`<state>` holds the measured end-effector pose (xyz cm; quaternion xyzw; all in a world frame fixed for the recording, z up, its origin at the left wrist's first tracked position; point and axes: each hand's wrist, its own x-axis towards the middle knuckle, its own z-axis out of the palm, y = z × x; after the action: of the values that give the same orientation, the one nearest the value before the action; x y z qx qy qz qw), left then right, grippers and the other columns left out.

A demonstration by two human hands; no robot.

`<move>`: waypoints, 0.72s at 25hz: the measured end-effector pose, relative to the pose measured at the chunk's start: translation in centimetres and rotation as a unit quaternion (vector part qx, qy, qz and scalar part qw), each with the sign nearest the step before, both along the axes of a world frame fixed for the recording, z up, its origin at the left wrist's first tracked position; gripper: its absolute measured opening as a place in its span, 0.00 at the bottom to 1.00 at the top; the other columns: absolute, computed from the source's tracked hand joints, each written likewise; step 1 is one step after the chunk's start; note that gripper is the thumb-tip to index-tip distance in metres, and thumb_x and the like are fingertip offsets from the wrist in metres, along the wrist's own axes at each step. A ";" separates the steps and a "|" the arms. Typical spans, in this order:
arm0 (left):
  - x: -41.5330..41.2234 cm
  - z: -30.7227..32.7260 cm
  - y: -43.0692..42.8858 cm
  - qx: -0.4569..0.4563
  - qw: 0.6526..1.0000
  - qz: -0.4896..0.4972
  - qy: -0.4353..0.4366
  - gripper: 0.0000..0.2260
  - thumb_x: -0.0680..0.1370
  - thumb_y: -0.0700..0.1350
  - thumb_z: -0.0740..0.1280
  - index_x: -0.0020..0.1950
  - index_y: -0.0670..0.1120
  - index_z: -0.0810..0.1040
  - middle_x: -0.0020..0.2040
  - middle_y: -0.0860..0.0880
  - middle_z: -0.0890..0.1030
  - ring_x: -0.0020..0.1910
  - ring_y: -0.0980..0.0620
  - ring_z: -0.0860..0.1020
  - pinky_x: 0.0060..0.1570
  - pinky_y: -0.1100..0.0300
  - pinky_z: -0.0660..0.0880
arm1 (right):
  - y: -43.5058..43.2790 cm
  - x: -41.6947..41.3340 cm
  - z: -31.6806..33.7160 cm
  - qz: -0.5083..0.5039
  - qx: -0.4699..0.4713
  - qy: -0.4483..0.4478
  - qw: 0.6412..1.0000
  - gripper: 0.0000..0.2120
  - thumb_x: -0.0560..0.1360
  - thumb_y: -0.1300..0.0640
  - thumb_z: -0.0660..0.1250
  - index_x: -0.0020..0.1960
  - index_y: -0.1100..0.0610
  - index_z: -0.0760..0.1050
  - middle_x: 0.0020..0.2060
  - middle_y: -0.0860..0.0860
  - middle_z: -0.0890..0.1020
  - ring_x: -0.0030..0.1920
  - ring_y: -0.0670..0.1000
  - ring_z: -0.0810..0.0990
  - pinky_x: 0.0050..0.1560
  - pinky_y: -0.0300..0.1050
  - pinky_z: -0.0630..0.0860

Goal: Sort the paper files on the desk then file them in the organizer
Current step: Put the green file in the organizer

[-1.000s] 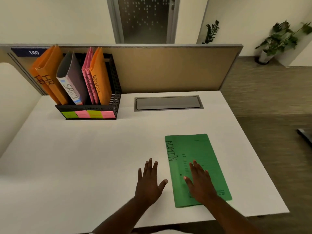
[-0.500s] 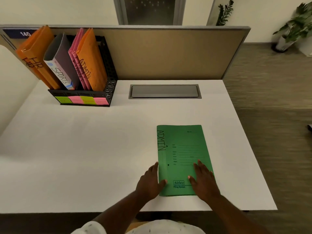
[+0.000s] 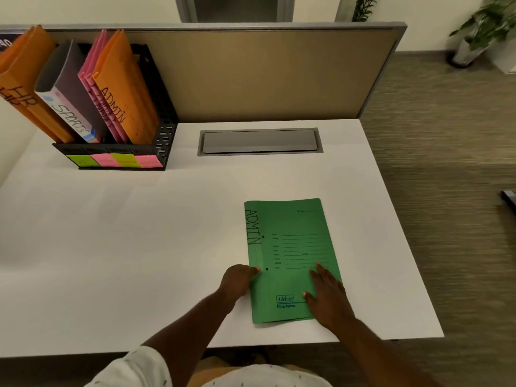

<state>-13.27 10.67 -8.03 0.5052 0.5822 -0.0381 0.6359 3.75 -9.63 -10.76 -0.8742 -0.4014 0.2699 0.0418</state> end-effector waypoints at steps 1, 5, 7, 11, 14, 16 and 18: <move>0.0 0.1 0.1 -0.005 1.000 -0.009 -0.007 0.11 0.78 0.50 0.71 0.49 0.42 0.79 0.49 0.43 0.82 0.43 0.47 0.78 0.44 0.54 0.75 | -0.1 0.1 -0.1 0.003 0.000 0.000 1.000 0.33 0.80 0.43 0.60 0.81 0.52 0.53 0.82 0.51 0.49 0.81 0.53 0.49 0.79 0.58 0.52; 0.2 1.4 0.0 -0.015 0.998 -0.022 -0.056 0.12 0.80 0.46 0.70 0.41 0.42 0.73 0.45 0.42 0.84 0.40 0.46 0.83 0.41 0.53 0.81 | 0.1 0.2 0.0 -0.018 0.022 0.007 1.000 0.32 0.80 0.44 0.62 0.79 0.53 0.58 0.81 0.51 0.55 0.80 0.54 0.54 0.78 0.57 0.55; -0.2 2.3 -0.1 -0.019 0.997 -0.031 -0.071 0.12 0.80 0.44 0.70 0.41 0.42 0.72 0.44 0.42 0.84 0.38 0.47 0.84 0.36 0.54 0.82 | 0.6 0.3 0.3 -0.029 0.036 0.005 0.999 0.30 0.80 0.44 0.62 0.79 0.53 0.61 0.80 0.51 0.58 0.79 0.54 0.58 0.78 0.56 0.57; -1.8 3.6 0.2 -0.002 0.994 -0.043 -0.096 0.11 0.80 0.42 0.70 0.41 0.42 0.71 0.42 0.42 0.84 0.37 0.48 0.84 0.35 0.52 0.82 | 2.8 -0.1 1.0 -0.024 0.052 0.003 0.998 0.28 0.80 0.46 0.62 0.77 0.53 0.63 0.79 0.52 0.62 0.78 0.54 0.61 0.77 0.53 0.59; -3.8 4.5 1.5 0.010 0.992 -0.046 -0.115 0.11 0.80 0.41 0.70 0.41 0.42 0.71 0.42 0.42 0.84 0.38 0.47 0.84 0.37 0.51 0.83 | 5.6 -1.3 1.6 -0.021 0.072 -0.001 0.997 0.26 0.80 0.47 0.63 0.76 0.53 0.65 0.78 0.53 0.64 0.77 0.55 0.64 0.77 0.53 0.61; -5.1 5.0 2.8 0.018 0.991 -0.047 -0.125 0.10 0.79 0.41 0.71 0.42 0.41 0.72 0.42 0.42 0.85 0.38 0.47 0.84 0.37 0.51 0.83 | 7.7 -2.5 2.2 -0.024 0.077 0.000 0.997 0.27 0.80 0.46 0.63 0.76 0.53 0.65 0.78 0.52 0.65 0.76 0.55 0.64 0.76 0.53 0.62; -6.7 5.4 4.6 0.019 0.989 -0.046 -0.137 0.10 0.79 0.41 0.71 0.43 0.40 0.72 0.42 0.42 0.85 0.38 0.46 0.84 0.37 0.50 0.83 | 10.2 -4.3 2.7 -0.028 0.090 0.001 0.996 0.27 0.80 0.46 0.63 0.76 0.52 0.65 0.78 0.52 0.64 0.76 0.55 0.64 0.76 0.54 0.62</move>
<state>-20.02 15.31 -2.65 0.5436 0.4662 0.0136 0.6979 -0.52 0.53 -8.03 -0.8773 -0.3996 0.2328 0.1281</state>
